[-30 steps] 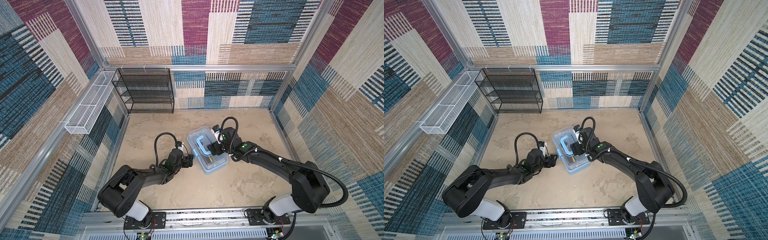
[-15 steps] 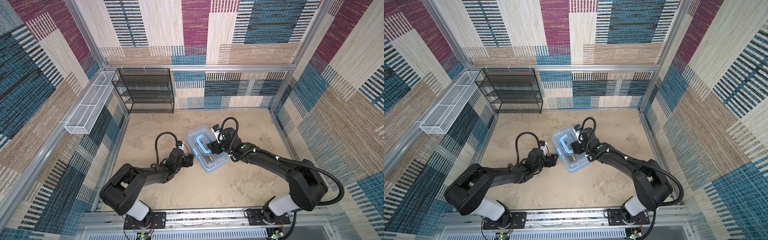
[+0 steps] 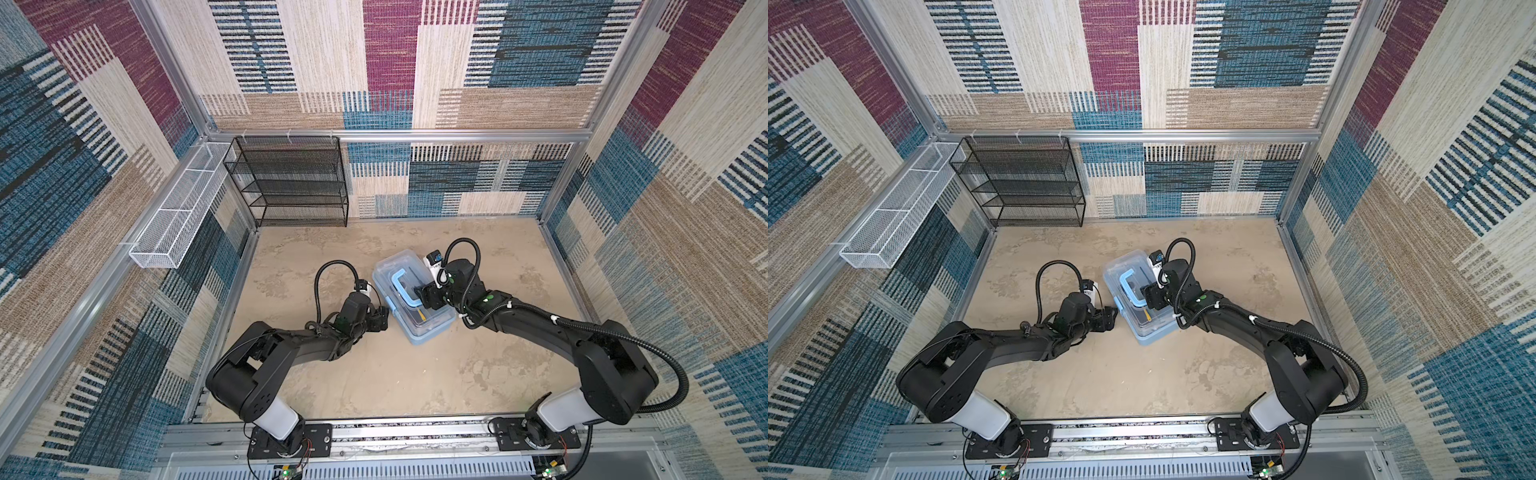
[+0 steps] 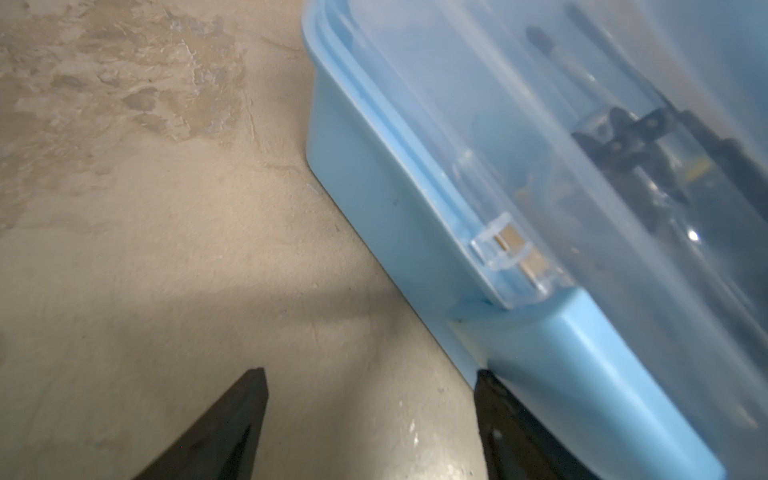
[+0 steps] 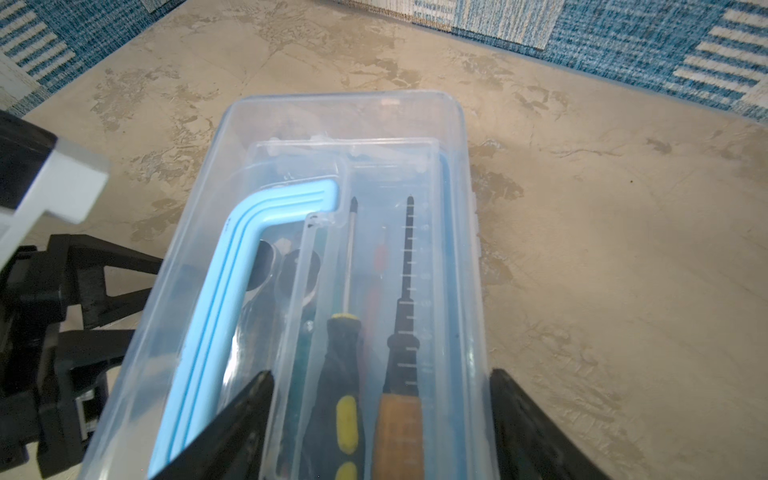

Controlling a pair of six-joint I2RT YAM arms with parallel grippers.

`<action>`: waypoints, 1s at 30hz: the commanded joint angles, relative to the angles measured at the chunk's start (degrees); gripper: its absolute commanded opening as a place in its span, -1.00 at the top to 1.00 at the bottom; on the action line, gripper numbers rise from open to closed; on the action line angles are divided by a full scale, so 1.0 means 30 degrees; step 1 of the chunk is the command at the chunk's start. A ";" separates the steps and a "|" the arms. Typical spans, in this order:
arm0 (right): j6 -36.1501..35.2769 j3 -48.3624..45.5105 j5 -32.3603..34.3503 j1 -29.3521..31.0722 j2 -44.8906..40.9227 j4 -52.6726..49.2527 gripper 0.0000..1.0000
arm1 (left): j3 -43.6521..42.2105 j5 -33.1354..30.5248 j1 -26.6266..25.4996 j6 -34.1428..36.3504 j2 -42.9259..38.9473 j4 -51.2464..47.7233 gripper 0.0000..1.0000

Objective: Pack the tool kit

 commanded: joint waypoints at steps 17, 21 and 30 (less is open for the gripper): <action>0.2016 0.0515 0.1311 0.0140 -0.1670 -0.1997 -0.66 | -0.1281 -0.1797 -0.0027 0.0598 -0.3208 -0.0630 -0.85; 0.2014 0.0477 0.1556 0.0139 -0.2175 -0.1745 -0.75 | -0.1684 -0.2660 -0.0027 0.0493 -0.3941 -0.0929 -0.92; 0.1855 -0.0709 0.3061 0.0153 -0.4309 -0.0161 -0.91 | -0.2039 -0.4243 -0.0026 0.0488 -0.5166 -0.2065 -0.99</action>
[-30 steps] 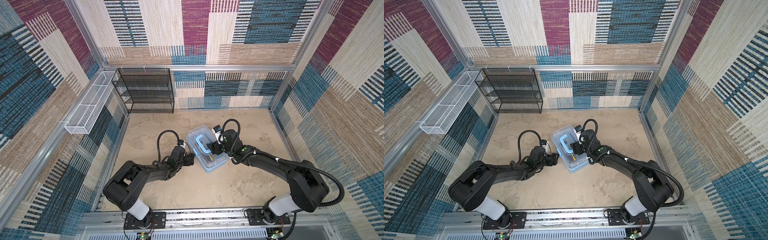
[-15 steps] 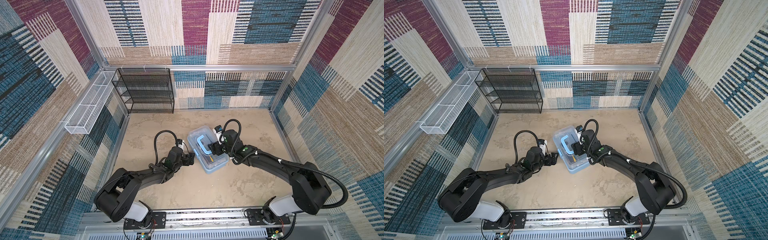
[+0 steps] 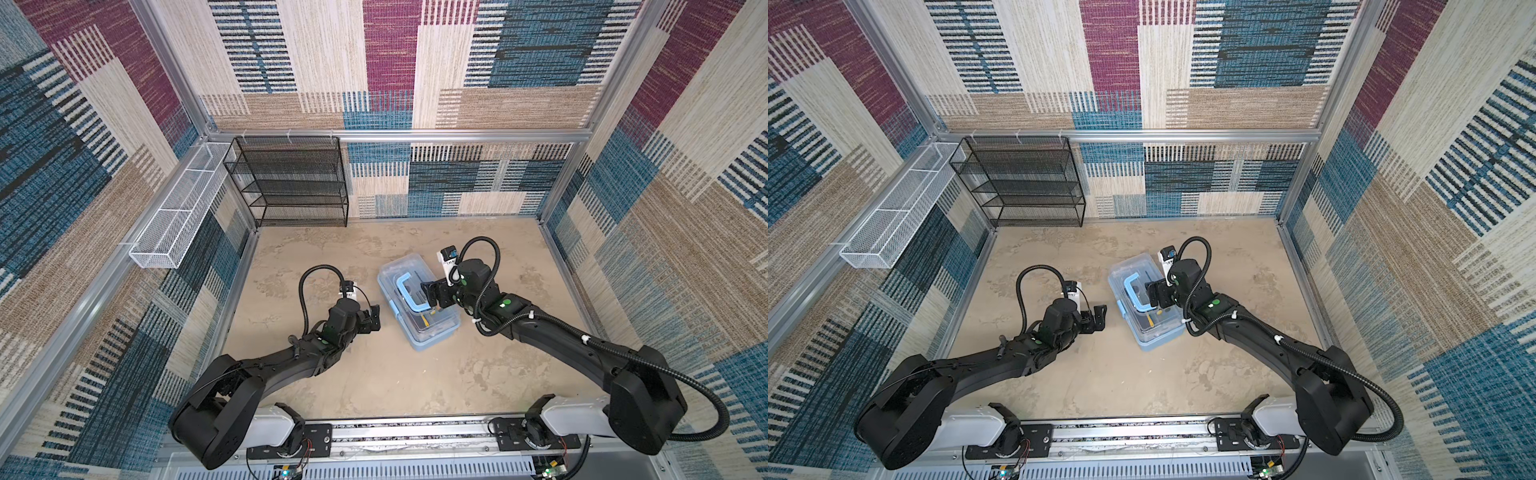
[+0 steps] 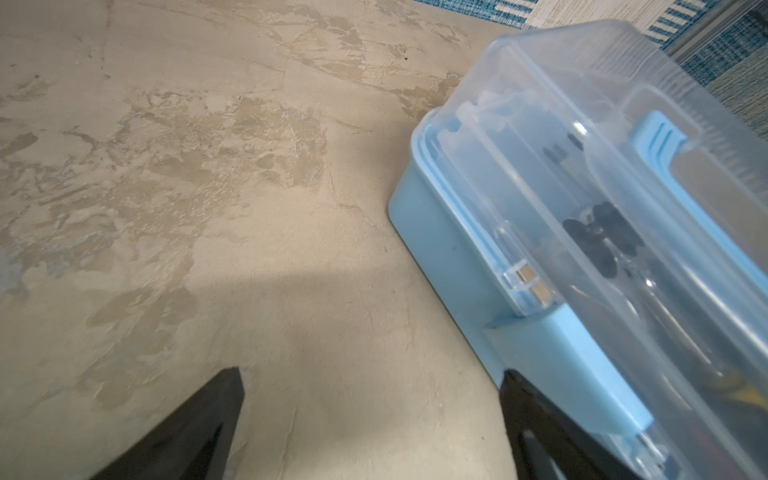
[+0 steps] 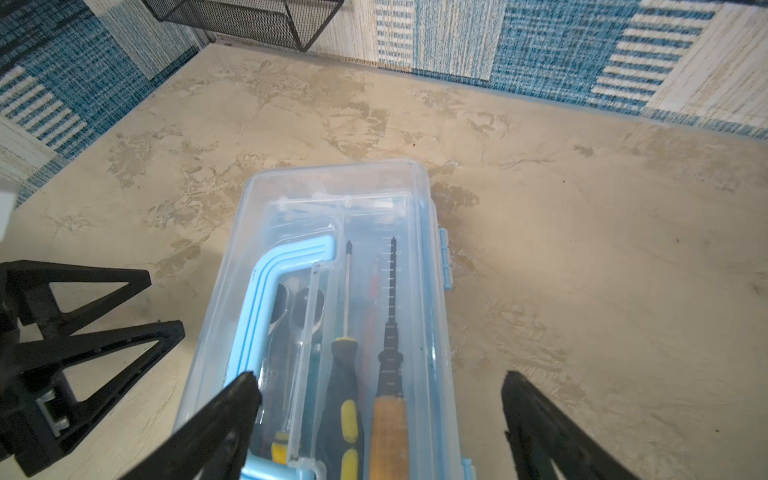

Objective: Pack the tool kit

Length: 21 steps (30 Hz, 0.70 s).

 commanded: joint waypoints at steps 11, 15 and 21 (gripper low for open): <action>-0.1859 -0.4216 0.4712 -0.0400 -0.4777 0.4789 -1.00 | -0.0221 -0.0979 0.0020 0.0230 -0.0560 -0.0602 -0.98; -0.2706 -0.6928 0.5621 -0.1421 -0.6735 0.7665 -1.00 | -0.0256 -0.1093 0.0020 0.0221 -0.0653 -0.0743 -0.99; -0.3306 -1.0855 0.5386 -0.4071 -0.8430 1.2242 -1.00 | -0.0051 -0.0792 0.0016 0.0241 -0.0568 -0.1013 -0.99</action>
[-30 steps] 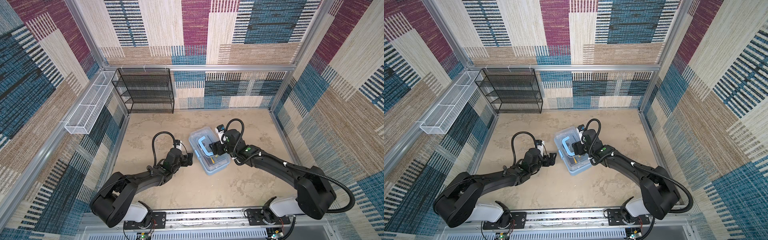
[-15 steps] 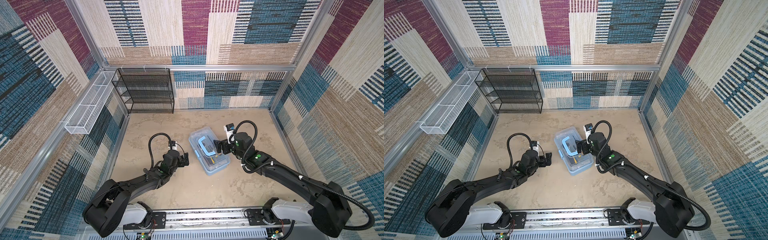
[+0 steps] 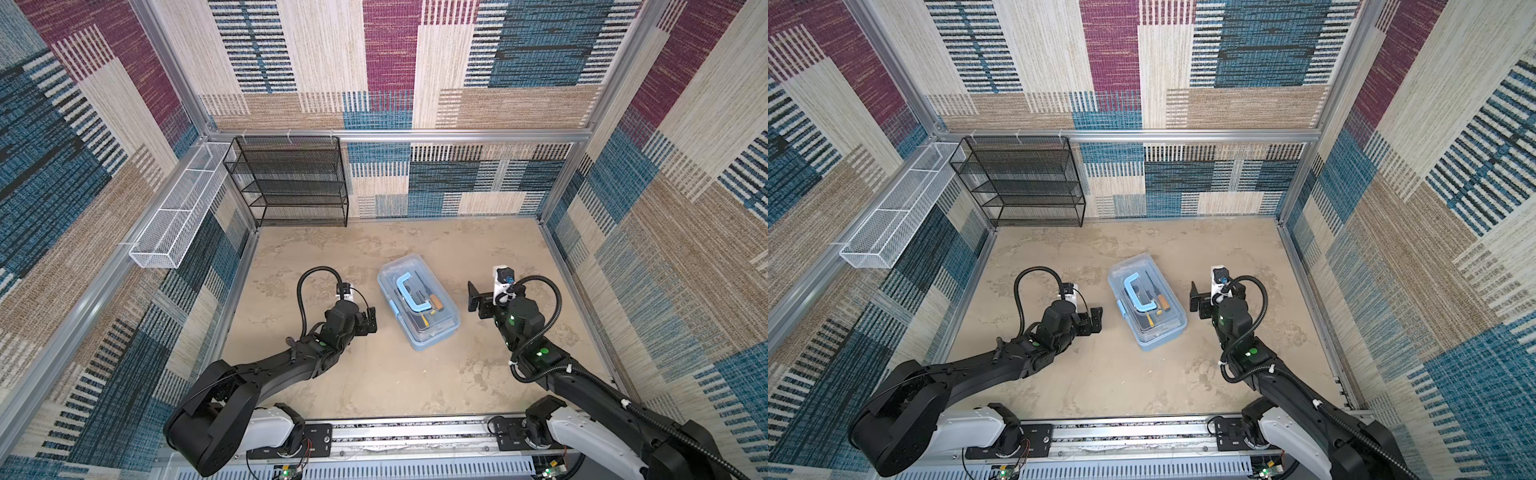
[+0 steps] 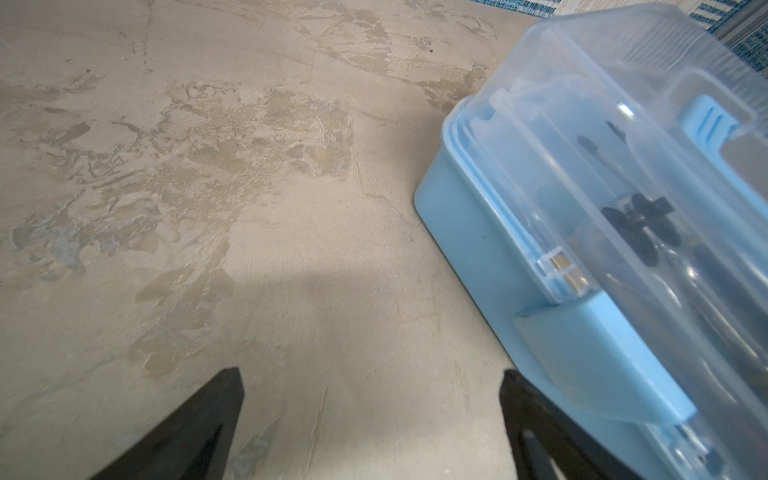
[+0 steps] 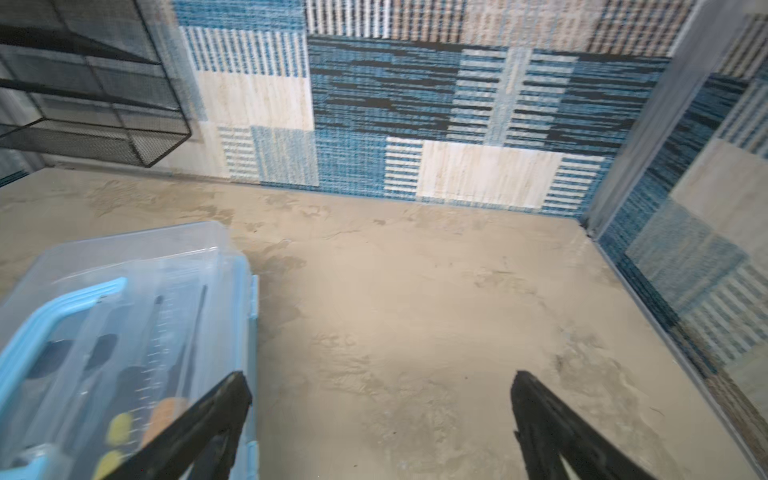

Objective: Pack the tool kit

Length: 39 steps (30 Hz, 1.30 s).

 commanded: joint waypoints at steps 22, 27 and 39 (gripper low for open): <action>-0.0446 -0.4378 -0.3692 -0.7208 0.7141 1.6001 -1.00 | -0.0165 -0.0388 -0.0008 0.0588 -0.0901 -0.0581 -0.99; -0.0536 -0.3228 -0.5421 -0.7639 0.9988 1.6943 -0.98 | -0.0315 -0.0935 0.0009 0.0809 -0.1372 -0.0934 -0.99; -0.0229 -0.2729 -0.6688 -0.8226 1.2354 1.7925 -1.00 | 0.0066 -0.6536 0.0153 0.4133 -0.4931 -0.3949 -0.99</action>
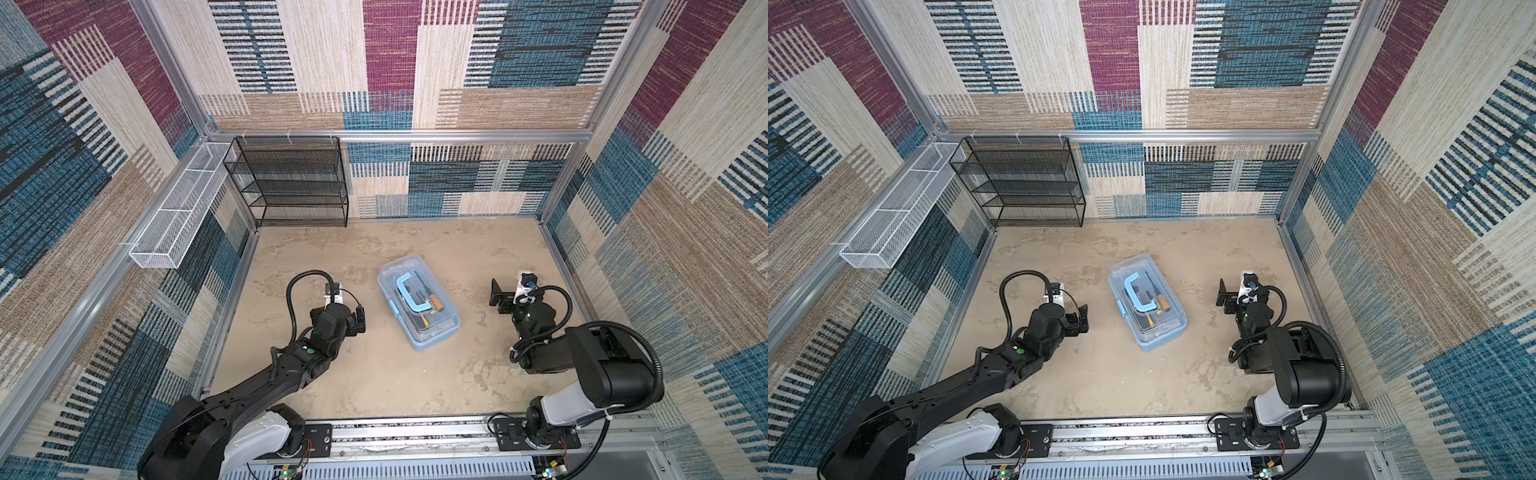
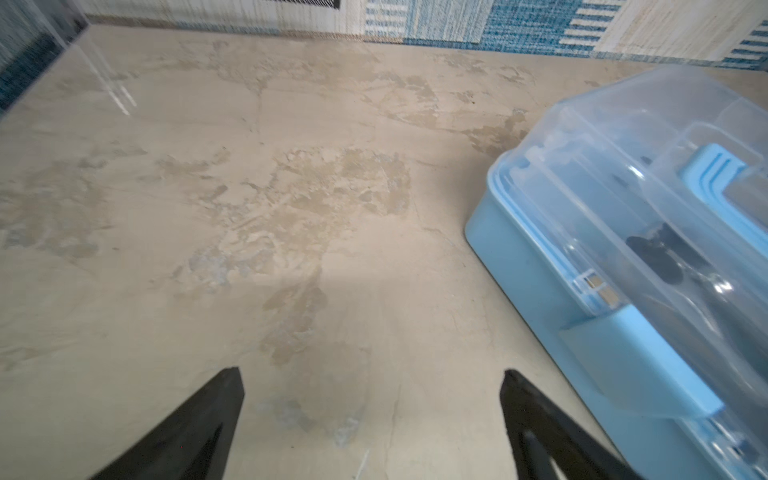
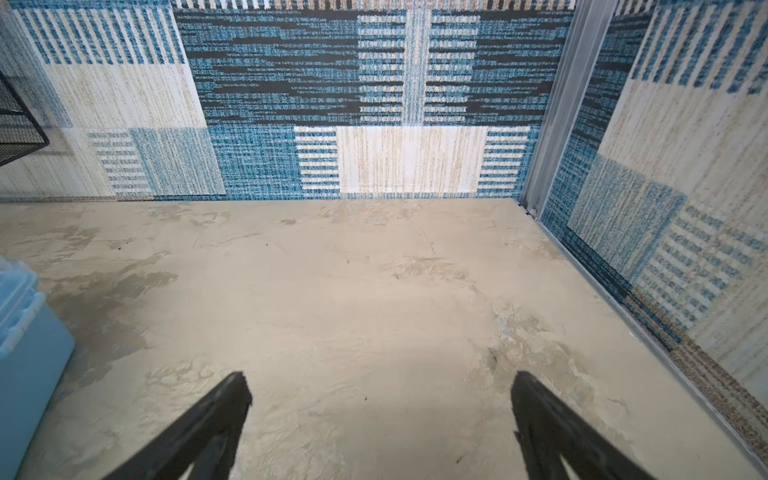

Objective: Pack the tool kit

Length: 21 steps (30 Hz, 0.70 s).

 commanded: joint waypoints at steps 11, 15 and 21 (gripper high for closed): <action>0.0266 0.0080 -0.0463 -0.0028 0.0020 0.0979 -1.00 | -0.1884 -0.5353 0.4403 0.6282 -0.1736 0.4095 -0.99; 0.0233 0.0082 -0.0447 -0.0023 0.0020 0.0994 -1.00 | -0.3562 -0.3331 0.6448 0.6977 0.0427 0.9097 -0.99; 0.0223 0.0060 -0.0457 -0.0052 0.0009 0.1007 -1.00 | -0.2995 -0.0383 0.7718 0.8529 0.4427 1.3336 -1.00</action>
